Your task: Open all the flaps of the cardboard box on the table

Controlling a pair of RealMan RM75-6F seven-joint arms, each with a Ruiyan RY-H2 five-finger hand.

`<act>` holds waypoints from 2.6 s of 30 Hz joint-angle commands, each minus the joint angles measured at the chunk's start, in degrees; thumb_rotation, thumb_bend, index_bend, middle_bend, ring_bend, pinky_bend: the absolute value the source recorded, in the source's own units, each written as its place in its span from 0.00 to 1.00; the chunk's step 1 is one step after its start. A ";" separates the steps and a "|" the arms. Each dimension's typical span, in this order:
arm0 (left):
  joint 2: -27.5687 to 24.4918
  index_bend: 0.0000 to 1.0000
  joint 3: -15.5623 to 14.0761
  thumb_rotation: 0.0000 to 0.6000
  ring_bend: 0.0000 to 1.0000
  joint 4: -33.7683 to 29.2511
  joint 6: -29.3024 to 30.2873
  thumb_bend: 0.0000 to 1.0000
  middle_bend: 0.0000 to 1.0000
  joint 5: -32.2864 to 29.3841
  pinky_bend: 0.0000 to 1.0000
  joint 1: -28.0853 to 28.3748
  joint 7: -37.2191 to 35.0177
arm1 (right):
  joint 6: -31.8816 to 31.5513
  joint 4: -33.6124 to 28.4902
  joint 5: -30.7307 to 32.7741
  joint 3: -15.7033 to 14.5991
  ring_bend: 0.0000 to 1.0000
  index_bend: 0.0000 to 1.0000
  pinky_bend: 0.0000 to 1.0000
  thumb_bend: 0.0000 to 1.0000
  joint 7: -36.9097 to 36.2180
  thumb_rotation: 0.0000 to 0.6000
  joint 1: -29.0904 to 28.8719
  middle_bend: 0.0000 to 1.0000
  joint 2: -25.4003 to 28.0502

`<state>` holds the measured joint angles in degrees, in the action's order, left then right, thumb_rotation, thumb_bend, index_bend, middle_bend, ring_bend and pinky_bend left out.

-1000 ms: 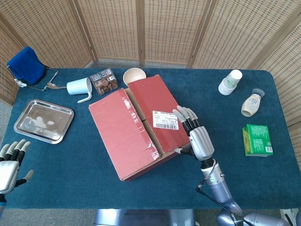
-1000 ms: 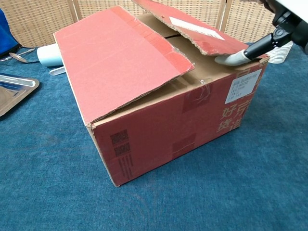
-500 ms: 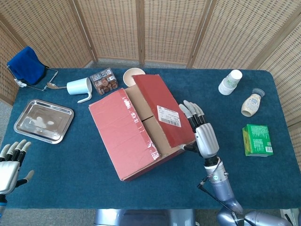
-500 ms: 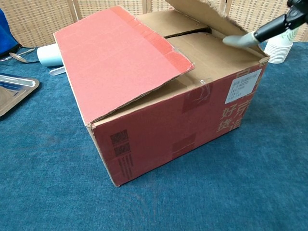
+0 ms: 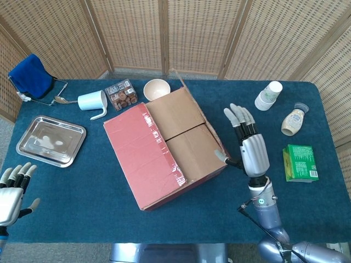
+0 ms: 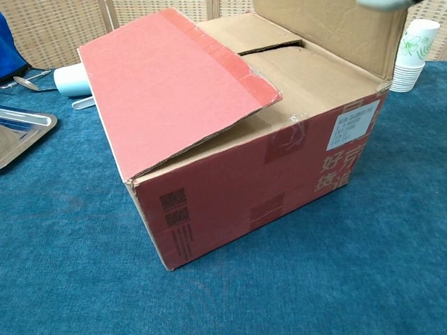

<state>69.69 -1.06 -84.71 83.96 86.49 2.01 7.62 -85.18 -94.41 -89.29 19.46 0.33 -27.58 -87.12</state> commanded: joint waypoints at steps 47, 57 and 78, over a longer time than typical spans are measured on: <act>-1.24 0.04 0.19 1.00 0.00 -1.51 0.74 0.13 0.00 0.24 0.00 -0.07 -1.39 | -0.07 10.59 -6.21 -7.29 0.00 0.00 0.00 0.11 15.20 1.00 -2.38 0.00 7.69; -2.84 0.04 0.72 1.00 0.00 -3.20 2.14 0.13 0.00 0.97 0.00 -0.12 -3.09 | -2.41 3.70 -5.57 -11.47 0.00 0.00 0.00 0.06 10.39 1.00 4.18 0.00 16.76; -12.33 0.10 6.21 1.00 0.00 -11.33 -2.91 0.13 0.00 7.02 0.00 10.17 -4.41 | -8.52 1.58 -1.03 -17.63 0.00 0.00 0.00 0.04 0.57 1.00 17.91 0.00 23.06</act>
<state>59.00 4.21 -94.50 82.63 92.32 10.39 3.80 -93.17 -92.57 -90.65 2.24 1.48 -10.34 -64.27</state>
